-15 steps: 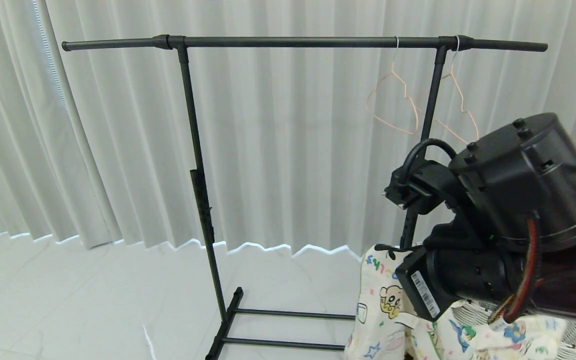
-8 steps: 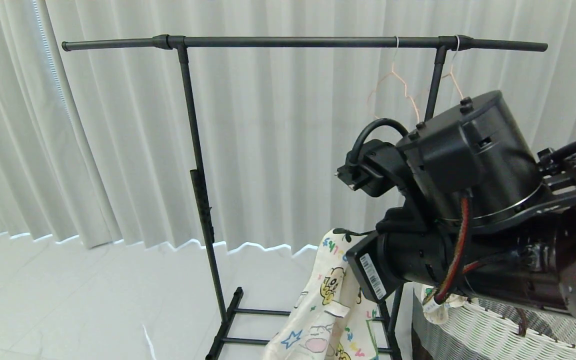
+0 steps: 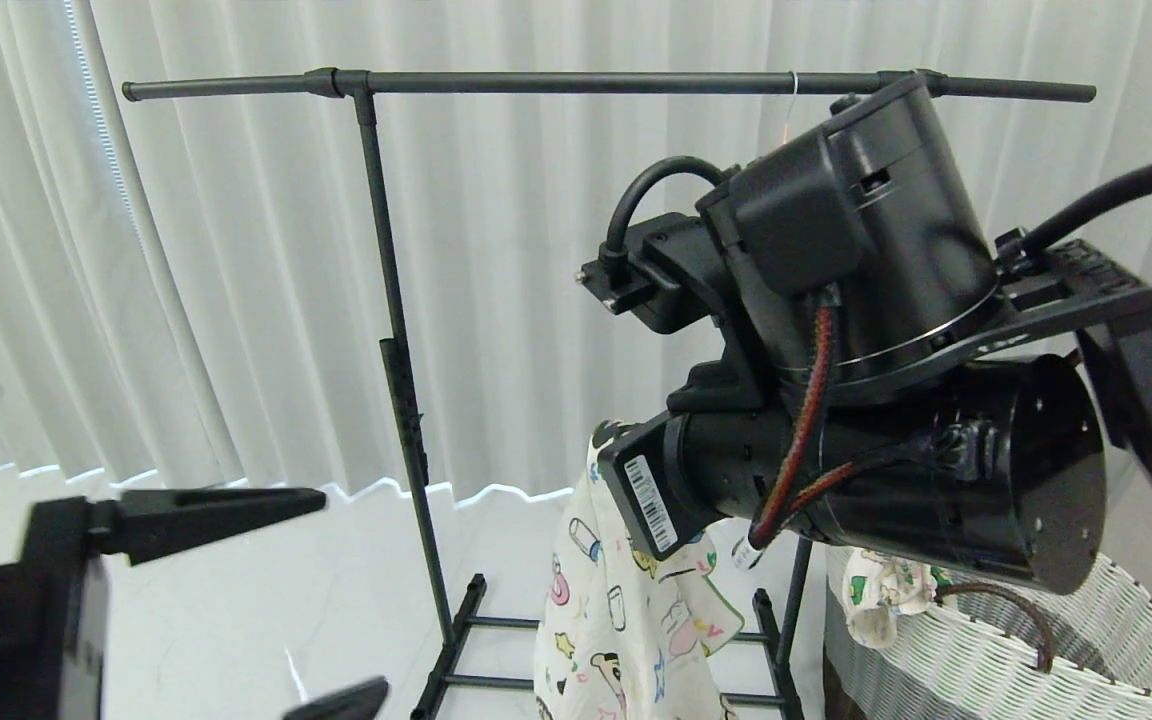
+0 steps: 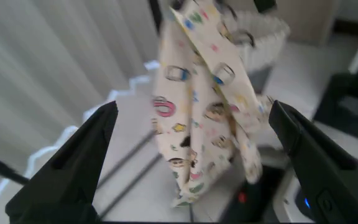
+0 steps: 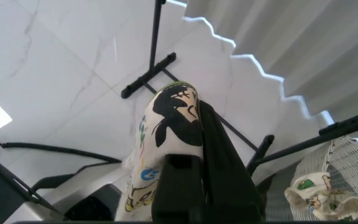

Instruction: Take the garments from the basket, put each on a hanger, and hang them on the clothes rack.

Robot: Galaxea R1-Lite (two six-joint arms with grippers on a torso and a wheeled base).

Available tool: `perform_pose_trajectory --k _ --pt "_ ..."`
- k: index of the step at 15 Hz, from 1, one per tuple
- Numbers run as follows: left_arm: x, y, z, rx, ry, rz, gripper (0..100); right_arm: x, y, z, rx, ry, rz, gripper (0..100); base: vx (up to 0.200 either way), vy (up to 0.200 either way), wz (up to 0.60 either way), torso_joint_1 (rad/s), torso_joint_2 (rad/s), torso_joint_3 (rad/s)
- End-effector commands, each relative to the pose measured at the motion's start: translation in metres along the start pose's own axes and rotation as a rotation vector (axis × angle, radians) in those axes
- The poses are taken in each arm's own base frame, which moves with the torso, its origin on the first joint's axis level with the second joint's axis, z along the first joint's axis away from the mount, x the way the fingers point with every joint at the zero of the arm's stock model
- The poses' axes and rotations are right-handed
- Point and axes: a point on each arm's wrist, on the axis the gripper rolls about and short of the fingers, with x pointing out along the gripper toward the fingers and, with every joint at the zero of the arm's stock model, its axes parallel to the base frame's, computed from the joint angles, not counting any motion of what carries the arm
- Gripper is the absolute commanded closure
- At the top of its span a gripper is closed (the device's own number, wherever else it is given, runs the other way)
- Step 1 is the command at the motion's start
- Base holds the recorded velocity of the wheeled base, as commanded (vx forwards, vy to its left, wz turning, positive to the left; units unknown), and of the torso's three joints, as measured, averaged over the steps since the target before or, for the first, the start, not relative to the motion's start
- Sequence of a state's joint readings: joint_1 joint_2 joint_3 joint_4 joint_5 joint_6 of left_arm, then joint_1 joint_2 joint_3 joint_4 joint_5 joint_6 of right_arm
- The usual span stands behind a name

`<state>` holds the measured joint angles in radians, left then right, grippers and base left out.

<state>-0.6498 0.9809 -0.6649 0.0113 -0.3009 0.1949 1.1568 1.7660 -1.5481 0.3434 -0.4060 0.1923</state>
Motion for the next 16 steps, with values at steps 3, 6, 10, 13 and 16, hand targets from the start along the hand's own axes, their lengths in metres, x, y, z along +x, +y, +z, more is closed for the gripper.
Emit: perform_pose_trajectory --k 3,6,10,13,16 --pt "0.068 -0.02 0.01 -0.151 0.09 -0.156 0 0.004 0.0 0.003 0.011 -0.02 -0.002 100 0.0 0.0 0.0 0.0 0.0 0.0" --pt "0.092 -0.041 -0.002 -0.278 0.193 -0.021 0 0.01 0.002 0.007 0.024 -0.057 0.004 100 0.0 0.0 0.0 0.0 0.0 0.0" --pt "0.089 -0.036 -0.024 -0.306 0.253 0.115 0 0.009 0.002 0.01 0.018 -0.068 0.009 100 0.0 0.0 0.0 0.0 0.0 0.0" --pt "0.078 -0.025 -0.035 -0.335 0.259 0.174 0 0.009 0.002 0.012 0.018 -0.073 0.01 100 0.0 0.0 0.0 0.0 0.0 0.0" --pt "0.086 -0.013 -0.039 -0.364 0.279 0.233 0 0.008 0.002 0.013 0.017 -0.079 0.012 100 0.0 0.0 0.0 0.0 0.0 0.0"
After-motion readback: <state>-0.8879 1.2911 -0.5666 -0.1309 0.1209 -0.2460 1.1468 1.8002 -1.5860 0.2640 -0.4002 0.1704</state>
